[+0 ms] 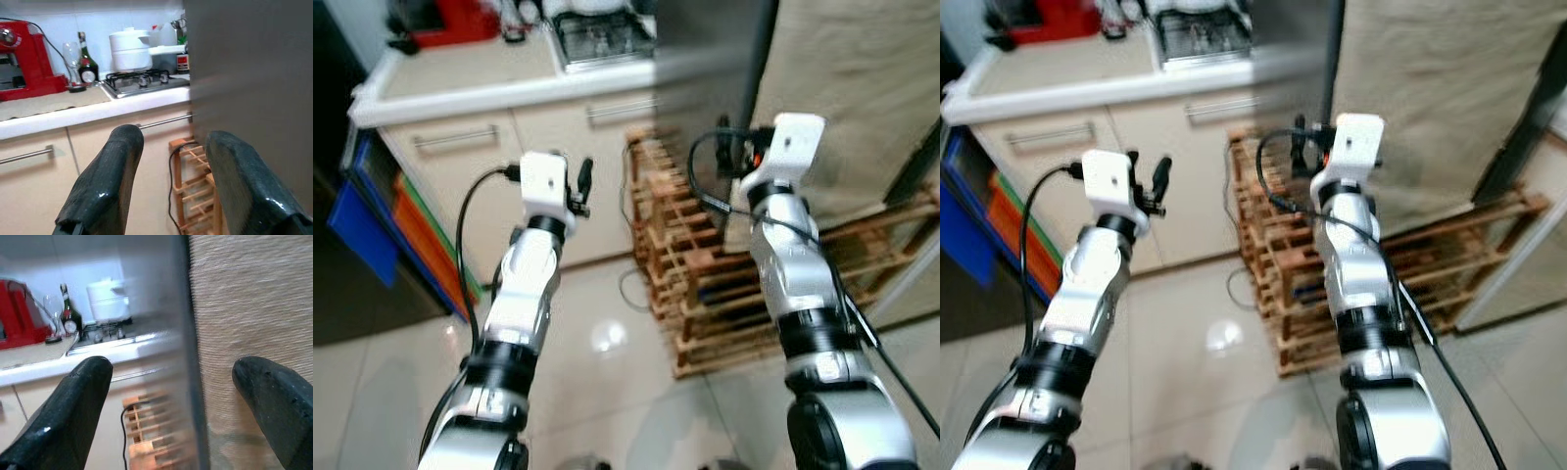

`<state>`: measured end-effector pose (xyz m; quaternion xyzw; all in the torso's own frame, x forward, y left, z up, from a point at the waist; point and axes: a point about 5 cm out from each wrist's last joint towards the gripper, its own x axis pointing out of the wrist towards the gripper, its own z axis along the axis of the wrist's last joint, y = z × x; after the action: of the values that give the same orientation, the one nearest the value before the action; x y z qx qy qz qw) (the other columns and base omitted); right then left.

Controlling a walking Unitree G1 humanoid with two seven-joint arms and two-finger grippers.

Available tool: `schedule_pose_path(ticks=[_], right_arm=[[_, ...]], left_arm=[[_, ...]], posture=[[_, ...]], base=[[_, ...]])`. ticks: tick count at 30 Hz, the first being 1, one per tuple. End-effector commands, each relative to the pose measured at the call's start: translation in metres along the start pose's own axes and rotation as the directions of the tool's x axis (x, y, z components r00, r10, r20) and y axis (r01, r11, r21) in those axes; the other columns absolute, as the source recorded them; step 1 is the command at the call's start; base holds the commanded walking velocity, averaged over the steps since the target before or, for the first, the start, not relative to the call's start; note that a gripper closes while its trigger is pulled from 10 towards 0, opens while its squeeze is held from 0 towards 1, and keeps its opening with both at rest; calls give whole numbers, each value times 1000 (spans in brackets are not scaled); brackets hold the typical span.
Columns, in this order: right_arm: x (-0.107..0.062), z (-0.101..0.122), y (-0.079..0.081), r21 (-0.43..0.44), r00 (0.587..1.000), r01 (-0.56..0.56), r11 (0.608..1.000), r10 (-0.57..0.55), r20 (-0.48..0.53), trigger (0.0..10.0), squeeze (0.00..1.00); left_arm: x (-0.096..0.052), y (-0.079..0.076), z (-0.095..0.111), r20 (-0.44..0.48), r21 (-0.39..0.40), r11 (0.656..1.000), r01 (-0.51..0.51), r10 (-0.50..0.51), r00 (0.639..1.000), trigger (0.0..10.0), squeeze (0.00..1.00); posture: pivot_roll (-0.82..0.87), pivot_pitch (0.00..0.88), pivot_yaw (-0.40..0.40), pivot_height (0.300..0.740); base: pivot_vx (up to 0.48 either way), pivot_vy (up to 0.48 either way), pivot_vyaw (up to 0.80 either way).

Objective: Restocking fridge

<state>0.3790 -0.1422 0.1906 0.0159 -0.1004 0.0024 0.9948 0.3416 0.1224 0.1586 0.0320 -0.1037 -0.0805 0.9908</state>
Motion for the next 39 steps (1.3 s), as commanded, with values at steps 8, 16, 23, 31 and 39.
schedule_pose_path(ticks=[8,16,23,31,39], right_arm=[[15,-3,-11,-46,999,-2,999,1,-34,10000,0],[8,2,-9,11,1000,-4,1000,4,21,10000,0],[-43,-19,-14,-6,999,21,1000,-21,43,10000,0],[-127,-52,-52,-91,985,167,982,-170,-25,10000,0],[-181,-63,-83,-192,967,190,963,-217,-131,10000,0]], left_arm=[[-4,10,4,-9,42,999,-4,4,1000,10000,0],[-2,5,7,-29,69,997,33,-31,999,10000,0],[-5,2,-3,-67,28,998,64,-62,996,10000,0],[-14,-20,-11,-78,-27,979,204,-206,976,10000,0],[-61,-6,-52,-242,-182,943,280,-319,916,10000,0]], posture=[[-15,0,107,740],[-21,0,89,740],[-80,0,88,740],[-160,0,99,740],[-180,0,68,740]], base=[[0,0,0],[0,0,0],[0,0,0],[0,0,0],[0,0,0]])
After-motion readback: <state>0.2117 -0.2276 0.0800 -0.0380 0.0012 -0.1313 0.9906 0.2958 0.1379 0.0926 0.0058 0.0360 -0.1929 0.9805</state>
